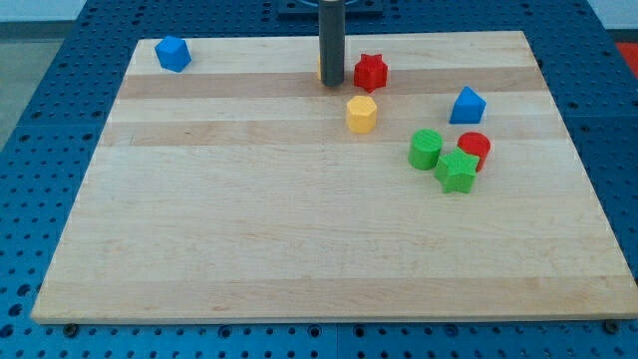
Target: Move the yellow heart closer to the yellow hexagon
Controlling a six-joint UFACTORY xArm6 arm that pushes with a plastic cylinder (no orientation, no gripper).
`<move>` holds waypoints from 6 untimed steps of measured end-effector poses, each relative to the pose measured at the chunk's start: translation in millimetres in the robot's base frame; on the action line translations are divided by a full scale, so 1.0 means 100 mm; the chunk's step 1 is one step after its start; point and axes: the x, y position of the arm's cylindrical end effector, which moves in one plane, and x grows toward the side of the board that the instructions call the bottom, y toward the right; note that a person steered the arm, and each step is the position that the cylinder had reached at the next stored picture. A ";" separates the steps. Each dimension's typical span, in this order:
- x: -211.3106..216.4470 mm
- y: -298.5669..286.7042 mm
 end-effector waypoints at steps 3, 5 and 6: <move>-0.13 0.00; -0.26 0.00; -0.33 0.00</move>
